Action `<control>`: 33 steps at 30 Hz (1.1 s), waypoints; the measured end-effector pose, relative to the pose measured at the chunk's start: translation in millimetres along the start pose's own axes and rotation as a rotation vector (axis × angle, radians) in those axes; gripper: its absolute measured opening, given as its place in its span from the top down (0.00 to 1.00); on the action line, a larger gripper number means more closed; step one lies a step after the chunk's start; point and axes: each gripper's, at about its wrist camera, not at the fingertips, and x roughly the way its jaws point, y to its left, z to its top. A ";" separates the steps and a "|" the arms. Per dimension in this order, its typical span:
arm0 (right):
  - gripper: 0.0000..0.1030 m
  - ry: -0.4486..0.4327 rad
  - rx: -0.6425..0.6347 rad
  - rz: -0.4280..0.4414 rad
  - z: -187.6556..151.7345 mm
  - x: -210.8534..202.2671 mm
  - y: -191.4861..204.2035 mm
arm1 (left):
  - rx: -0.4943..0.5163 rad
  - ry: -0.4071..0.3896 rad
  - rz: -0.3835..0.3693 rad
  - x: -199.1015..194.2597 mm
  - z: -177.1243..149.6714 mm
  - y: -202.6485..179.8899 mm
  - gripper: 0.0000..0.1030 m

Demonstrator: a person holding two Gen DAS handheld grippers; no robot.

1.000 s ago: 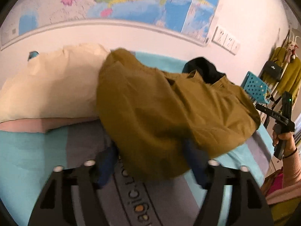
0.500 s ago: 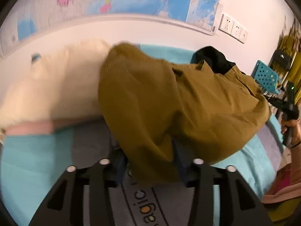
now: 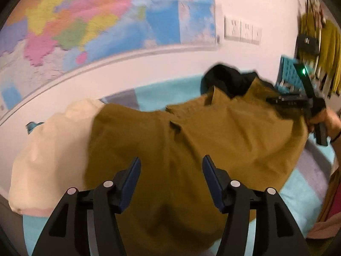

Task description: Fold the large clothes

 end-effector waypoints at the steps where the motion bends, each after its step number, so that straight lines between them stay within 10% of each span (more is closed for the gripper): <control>1: 0.89 -0.004 -0.011 -0.008 -0.6 2.2 1.4 | 0.005 0.020 0.008 7.1 1.3 -2.6 0.50; 8: 0.98 -0.193 0.063 -0.009 17.4 -37.3 -14.9 | -0.009 0.104 0.045 48.5 8.3 -1.0 0.70; 13: 0.96 -0.104 0.070 -0.034 17.6 -3.0 -19.3 | -0.043 0.102 0.057 55.3 12.0 2.8 0.70; 19: 0.64 -0.086 0.073 -0.067 10.6 -5.6 -14.8 | -0.044 0.099 0.056 55.7 11.2 -0.9 0.66; 26: 0.48 -0.213 -0.035 0.061 6.4 -68.4 21.4 | -0.051 0.095 0.048 54.1 10.4 -4.4 0.57; 33: 0.46 -0.052 -0.155 0.135 -15.3 -24.1 65.0 | -0.066 0.098 0.051 56.4 9.0 -4.6 0.52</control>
